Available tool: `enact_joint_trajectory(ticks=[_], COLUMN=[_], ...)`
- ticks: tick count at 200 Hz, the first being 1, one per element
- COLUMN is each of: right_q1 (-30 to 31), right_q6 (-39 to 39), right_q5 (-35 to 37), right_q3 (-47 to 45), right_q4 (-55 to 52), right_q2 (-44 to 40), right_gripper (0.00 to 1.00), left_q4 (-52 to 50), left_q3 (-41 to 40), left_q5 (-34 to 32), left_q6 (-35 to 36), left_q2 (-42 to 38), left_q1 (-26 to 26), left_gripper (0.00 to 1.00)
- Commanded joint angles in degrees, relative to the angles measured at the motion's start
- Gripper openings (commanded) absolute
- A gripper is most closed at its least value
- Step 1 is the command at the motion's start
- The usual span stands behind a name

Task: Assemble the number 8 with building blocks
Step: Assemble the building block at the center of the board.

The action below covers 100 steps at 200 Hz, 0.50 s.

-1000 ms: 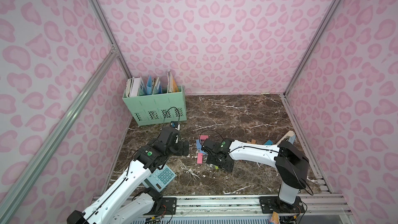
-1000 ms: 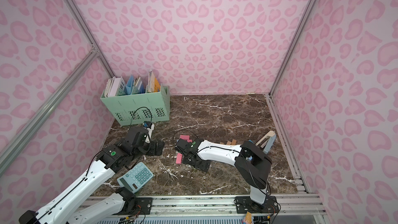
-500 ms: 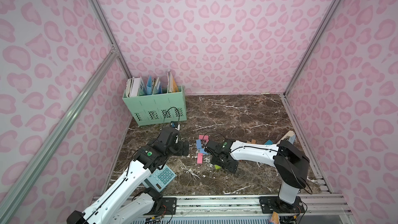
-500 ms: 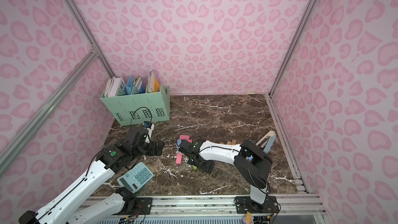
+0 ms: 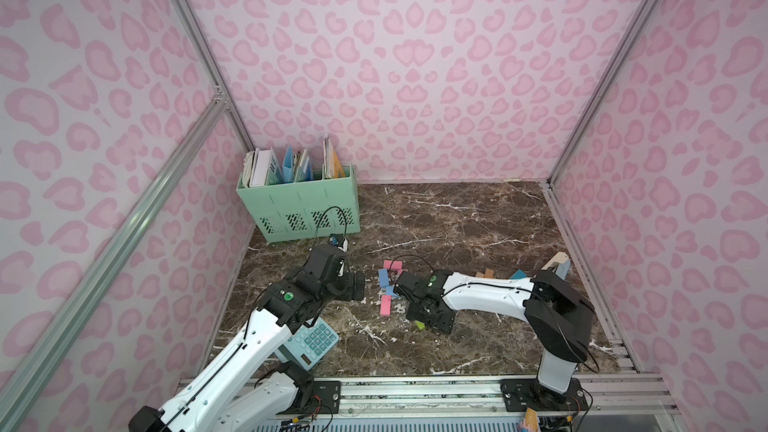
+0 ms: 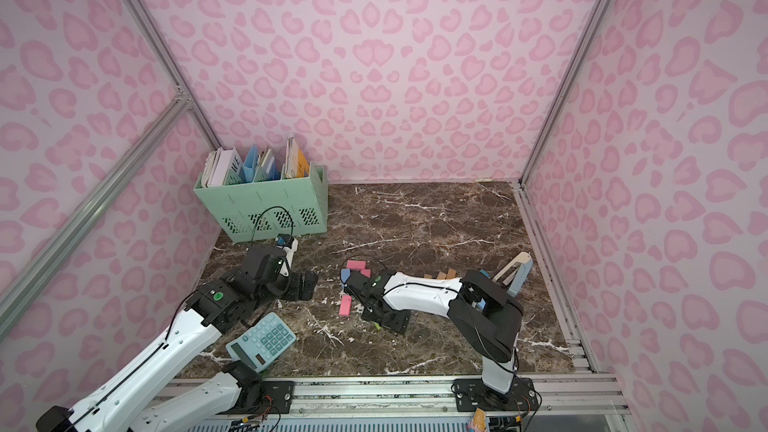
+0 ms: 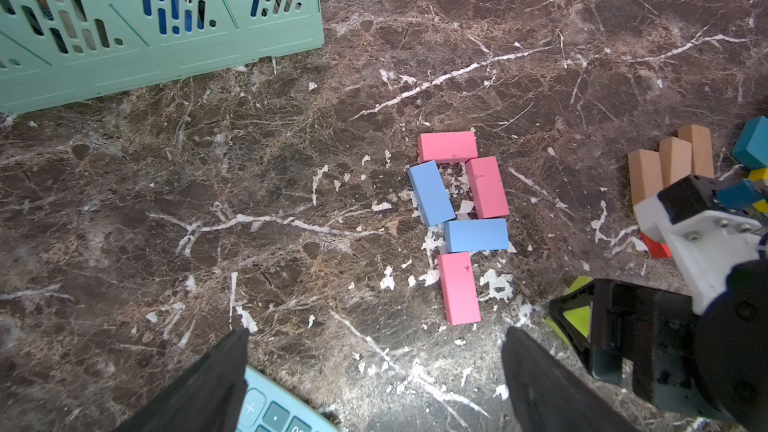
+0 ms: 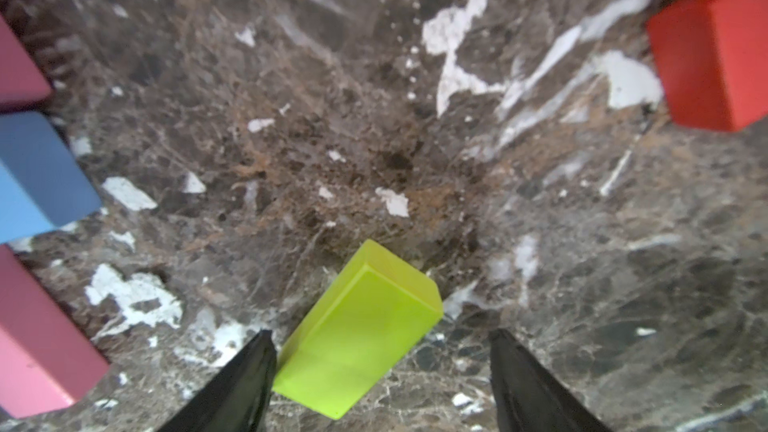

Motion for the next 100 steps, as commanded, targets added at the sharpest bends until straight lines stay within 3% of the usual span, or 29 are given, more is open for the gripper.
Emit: enact_joint_trajectory(ticks=[1, 62, 100], right_q1=[0.1, 0.0, -0.1], right_q6=[-3.4, -10.9, -17.2], right_q5=[-0.6, 0.2, 0.6], right_q3=[-0.2, -1.1, -1.2], right_q4=[-0.3, -0.7, 1.2], right_q2=[0.1, -0.2, 0.2], right_gripper=[0.76, 0.52, 0.29], left_q4=[0.5, 0.5, 0.5], left_q3=[0.0, -0.1, -0.1], left_q5=[0.2, 0.1, 0.1], left_q6=[-0.1, -0.1, 0.0], left_q2=[-0.4, -0.5, -0.6], left_q1=[0.0, 0.0, 0.0], left_gripper=[0.98, 0.98, 0.99])
